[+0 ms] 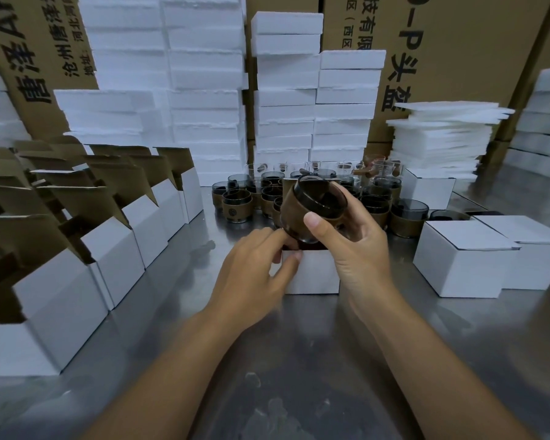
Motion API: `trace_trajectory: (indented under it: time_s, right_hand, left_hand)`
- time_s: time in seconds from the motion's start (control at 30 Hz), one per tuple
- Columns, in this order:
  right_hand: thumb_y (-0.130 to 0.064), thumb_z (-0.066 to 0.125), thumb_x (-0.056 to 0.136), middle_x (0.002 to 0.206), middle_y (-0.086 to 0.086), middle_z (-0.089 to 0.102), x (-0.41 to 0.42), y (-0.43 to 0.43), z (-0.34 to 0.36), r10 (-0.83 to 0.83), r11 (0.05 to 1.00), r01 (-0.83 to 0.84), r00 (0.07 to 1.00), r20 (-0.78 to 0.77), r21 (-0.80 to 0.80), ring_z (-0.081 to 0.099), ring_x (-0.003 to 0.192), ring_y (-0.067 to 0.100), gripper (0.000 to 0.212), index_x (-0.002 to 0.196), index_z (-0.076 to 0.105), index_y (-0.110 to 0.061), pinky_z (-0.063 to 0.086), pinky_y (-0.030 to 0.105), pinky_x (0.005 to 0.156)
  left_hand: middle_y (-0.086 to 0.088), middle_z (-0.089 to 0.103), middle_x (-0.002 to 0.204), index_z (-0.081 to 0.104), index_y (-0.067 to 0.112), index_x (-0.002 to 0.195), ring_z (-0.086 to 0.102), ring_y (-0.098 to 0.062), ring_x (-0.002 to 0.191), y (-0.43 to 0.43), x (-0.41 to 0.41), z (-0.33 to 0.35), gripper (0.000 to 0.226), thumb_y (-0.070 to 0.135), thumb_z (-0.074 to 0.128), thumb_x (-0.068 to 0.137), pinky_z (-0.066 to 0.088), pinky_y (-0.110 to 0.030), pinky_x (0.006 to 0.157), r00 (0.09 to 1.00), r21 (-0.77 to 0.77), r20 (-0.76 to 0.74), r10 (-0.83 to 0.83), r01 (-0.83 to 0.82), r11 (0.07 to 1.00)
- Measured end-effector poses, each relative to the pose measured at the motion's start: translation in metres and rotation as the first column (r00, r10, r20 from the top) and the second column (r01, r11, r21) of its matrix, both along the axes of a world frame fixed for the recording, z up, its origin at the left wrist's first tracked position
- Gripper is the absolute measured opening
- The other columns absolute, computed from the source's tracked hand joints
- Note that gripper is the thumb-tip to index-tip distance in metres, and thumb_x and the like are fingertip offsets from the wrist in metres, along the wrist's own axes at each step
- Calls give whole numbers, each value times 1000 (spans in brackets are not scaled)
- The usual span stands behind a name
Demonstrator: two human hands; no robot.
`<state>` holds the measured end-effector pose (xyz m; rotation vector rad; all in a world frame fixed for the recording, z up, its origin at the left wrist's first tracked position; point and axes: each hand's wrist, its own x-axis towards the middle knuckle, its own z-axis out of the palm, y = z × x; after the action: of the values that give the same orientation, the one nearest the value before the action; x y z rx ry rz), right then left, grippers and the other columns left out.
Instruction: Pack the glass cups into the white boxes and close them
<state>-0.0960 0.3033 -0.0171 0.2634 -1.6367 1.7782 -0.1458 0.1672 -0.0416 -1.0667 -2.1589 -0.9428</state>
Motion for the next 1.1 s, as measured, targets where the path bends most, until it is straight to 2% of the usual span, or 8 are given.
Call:
trace_trajectory:
  time_s: [0.13,0.27,0.43,0.63,0.77,0.9,1.03,1.1]
  right_hand:
    - [-41,75,65,108,-24,66,0,2,0,-86,995,84,996,18,52,58,109,-5,44,107,61,-48,48,19,93]
    - [-32,74,78,113,-17,60,3,1,-3,-215,960,214,977,-17,181,55,113,0,61,124,38,-48,44,24,99]
    - [-29,66,83,120,-2,53,4,-2,-6,-374,800,357,925,-64,482,48,119,20,25,92,47,-43,43,47,96]
    - [-21,65,86,147,-5,32,3,1,-10,-367,756,288,930,16,588,31,135,13,19,90,52,-34,26,30,104]
    - [-18,54,93,151,-11,22,2,1,-12,-315,751,195,945,83,630,20,139,10,13,90,52,-31,23,40,112]
    - [-16,46,96,154,-10,20,0,4,-15,-348,684,210,936,60,698,17,140,9,16,84,52,-25,18,49,113]
    - [-20,46,96,154,-9,23,-3,7,-18,-383,630,238,923,30,739,12,142,6,21,77,54,-25,16,44,115]
    - [-26,42,94,146,-12,33,-3,4,-16,-398,668,291,917,-2,685,20,138,3,20,82,58,-26,21,36,112]
  left_hand:
    - [7,55,74,58,23,86,48,-9,71,0,-1,0,16,36,50,88,45,-32,61,1000,5,-11,-9,9,1000]
    - [8,53,72,57,22,82,47,-9,70,0,2,1,16,37,54,86,43,-29,60,1000,28,-2,-4,4,1000]
    - [9,48,69,53,22,78,45,-9,67,-1,3,3,17,37,57,84,37,-22,59,1000,37,-2,13,-13,999]
    - [7,47,68,53,20,78,43,-10,67,-1,2,2,18,36,57,84,36,-23,58,1000,42,-2,22,-22,999]
    - [8,48,68,55,20,78,45,-10,66,-1,0,2,19,37,58,85,38,-25,57,1000,55,-6,25,-24,998]
    - [7,49,68,57,17,79,46,-10,65,0,-1,1,21,38,58,86,41,-28,57,1000,64,-14,4,-3,998]
    - [8,49,68,58,20,81,46,-10,65,-1,0,1,19,38,57,86,43,-31,58,1000,65,-22,-7,8,998]
    - [9,47,66,60,27,90,48,-12,65,-2,0,2,12,38,57,86,45,-33,59,1000,79,-4,-22,22,997]
